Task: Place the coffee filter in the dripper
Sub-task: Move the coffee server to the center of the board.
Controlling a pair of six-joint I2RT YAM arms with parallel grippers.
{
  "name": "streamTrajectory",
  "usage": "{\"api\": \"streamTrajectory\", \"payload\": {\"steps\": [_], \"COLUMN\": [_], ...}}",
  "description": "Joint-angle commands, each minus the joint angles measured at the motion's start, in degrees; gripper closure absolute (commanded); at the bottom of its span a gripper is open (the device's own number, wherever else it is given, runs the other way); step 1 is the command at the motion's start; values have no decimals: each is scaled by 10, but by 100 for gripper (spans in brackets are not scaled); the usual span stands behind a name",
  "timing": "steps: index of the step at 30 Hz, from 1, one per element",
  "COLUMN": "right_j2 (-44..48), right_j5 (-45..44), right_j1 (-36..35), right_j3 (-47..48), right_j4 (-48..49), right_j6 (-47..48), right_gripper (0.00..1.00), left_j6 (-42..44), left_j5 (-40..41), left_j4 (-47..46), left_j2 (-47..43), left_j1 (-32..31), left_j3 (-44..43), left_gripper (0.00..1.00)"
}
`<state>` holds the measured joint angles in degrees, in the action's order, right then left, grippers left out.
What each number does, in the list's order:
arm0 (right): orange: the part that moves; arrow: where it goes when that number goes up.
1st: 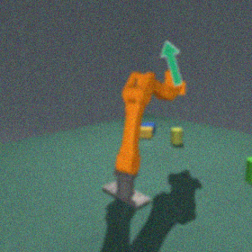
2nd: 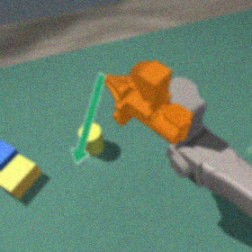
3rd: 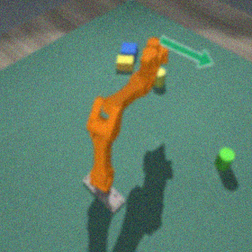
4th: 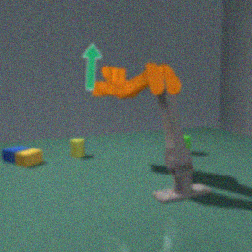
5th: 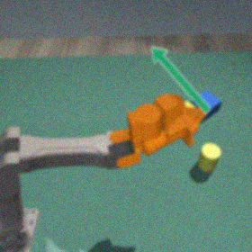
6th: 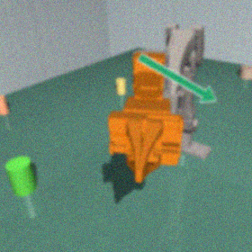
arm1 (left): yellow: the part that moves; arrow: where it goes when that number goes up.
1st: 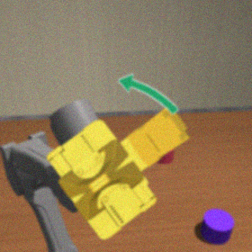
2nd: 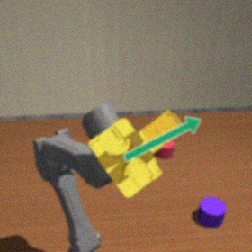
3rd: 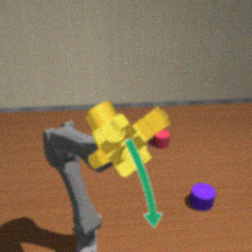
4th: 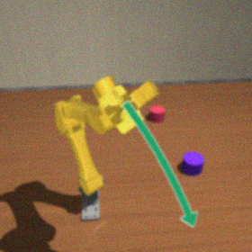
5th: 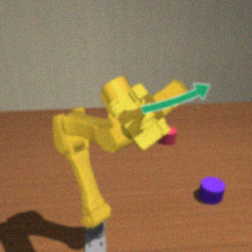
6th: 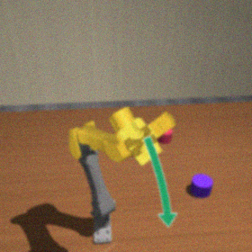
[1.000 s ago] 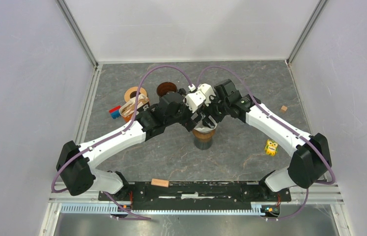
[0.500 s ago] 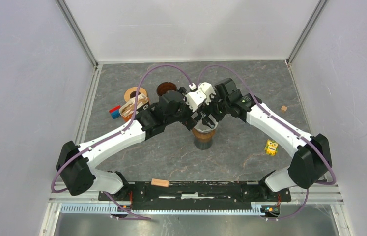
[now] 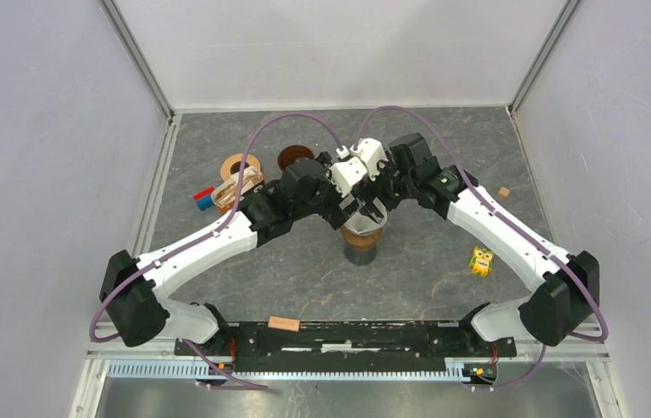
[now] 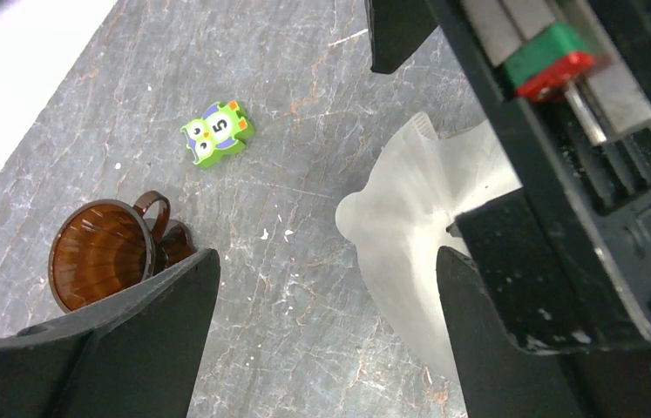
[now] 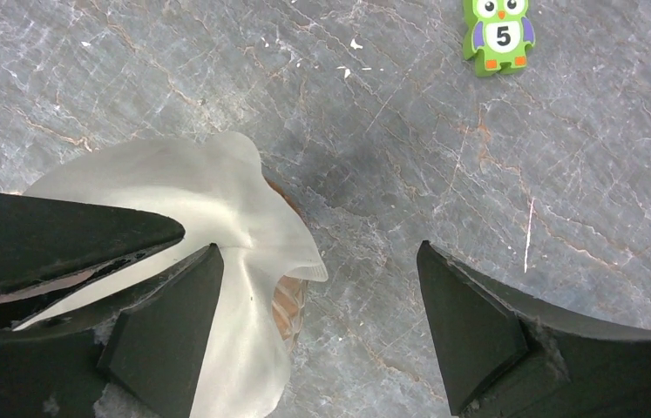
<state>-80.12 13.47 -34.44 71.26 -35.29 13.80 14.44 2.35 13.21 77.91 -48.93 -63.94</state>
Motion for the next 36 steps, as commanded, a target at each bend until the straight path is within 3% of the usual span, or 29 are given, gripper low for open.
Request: {"api": "streamTrajectory", "payload": {"steps": [1,18,25,36], "right_j2": [34,147,290,341], "right_j5": [21,134,210,292], "right_j1": [8,81,137,157], "right_j3": [26,-15,-202,-451], "right_j4": [6,38,171,359], "right_j6": [9,28,38,31], "right_gripper": [11,4,2,2], "left_j6": [9,-6,-65,-115], "left_j5": [-15,-9,-50,-98], "left_j4": [8,43,94,98], "left_j2": [-24,-37,-33,-21], "left_j1": [1,7,53,114], "left_j3": [-46,-93,-174,-206], "left_gripper": [0,0,0,0]}}
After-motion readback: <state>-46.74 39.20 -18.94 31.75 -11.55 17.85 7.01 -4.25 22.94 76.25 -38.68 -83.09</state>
